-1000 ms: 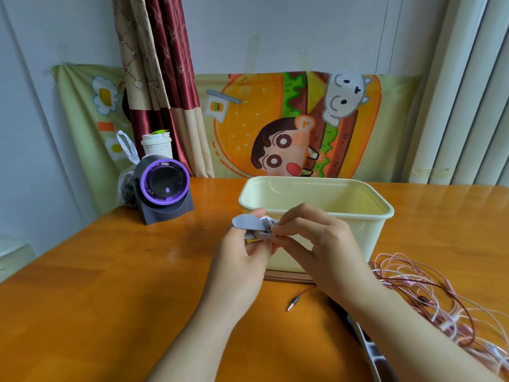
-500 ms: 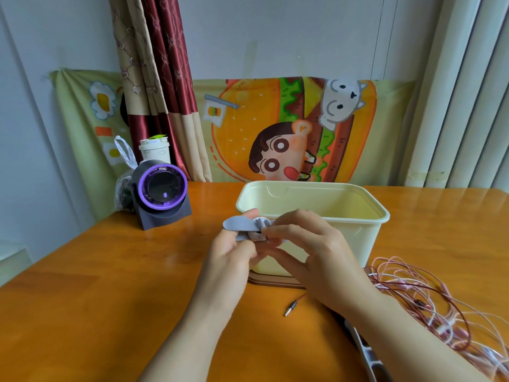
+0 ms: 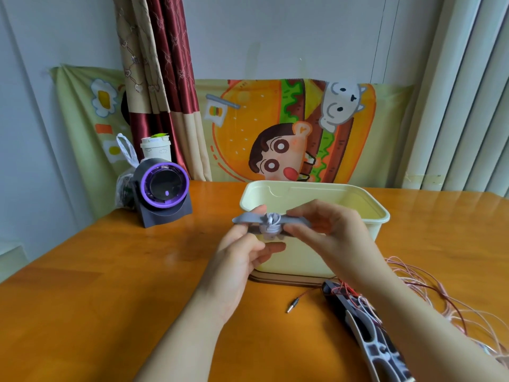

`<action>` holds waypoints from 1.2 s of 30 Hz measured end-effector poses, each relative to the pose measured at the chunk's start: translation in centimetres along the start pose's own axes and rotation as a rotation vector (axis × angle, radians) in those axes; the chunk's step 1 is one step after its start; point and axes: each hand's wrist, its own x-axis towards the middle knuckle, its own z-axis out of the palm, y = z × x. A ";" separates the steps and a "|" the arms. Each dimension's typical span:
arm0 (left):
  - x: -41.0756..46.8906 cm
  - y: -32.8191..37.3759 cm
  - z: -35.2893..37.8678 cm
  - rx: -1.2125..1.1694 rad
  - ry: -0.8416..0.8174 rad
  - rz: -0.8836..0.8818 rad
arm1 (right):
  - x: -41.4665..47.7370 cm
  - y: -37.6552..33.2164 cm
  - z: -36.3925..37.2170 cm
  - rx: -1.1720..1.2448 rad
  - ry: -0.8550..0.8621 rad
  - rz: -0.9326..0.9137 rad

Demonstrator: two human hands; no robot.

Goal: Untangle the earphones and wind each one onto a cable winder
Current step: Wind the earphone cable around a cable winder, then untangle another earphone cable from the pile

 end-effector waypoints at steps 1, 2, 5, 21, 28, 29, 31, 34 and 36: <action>-0.1 -0.1 0.0 0.094 -0.023 0.038 | 0.2 -0.2 -0.2 0.031 0.024 0.021; -0.2 -0.2 0.0 0.190 -0.049 0.064 | 0.5 -0.4 -0.5 0.062 0.043 0.039; -0.3 -0.8 0.3 0.380 -0.020 0.158 | 1.3 -0.8 -1.4 0.098 0.089 0.068; 0.0 -2.8 0.0 0.738 0.082 0.297 | -0.4 -0.8 -5.2 -0.564 0.071 0.015; -1.5 -3.9 2.2 0.836 -0.054 0.310 | -5.6 0.0 -11.6 -0.714 -0.254 0.267; -1.6 -4.2 2.5 0.852 -0.078 0.298 | -6.0 0.5 -12.2 -0.753 -0.330 0.305; -2.0 -4.5 3.5 0.909 -0.133 0.301 | -7.2 1.4 -13.2 -0.794 -0.455 0.371; -2.6 -4.7 5.5 1.020 -0.221 0.310 | -8.5 2.4 -13.8 -0.782 -0.540 0.423; -3.2 -4.9 6.9 1.102 -0.292 0.302 | -8.8 3.0 -13.8 -0.789 -0.537 0.422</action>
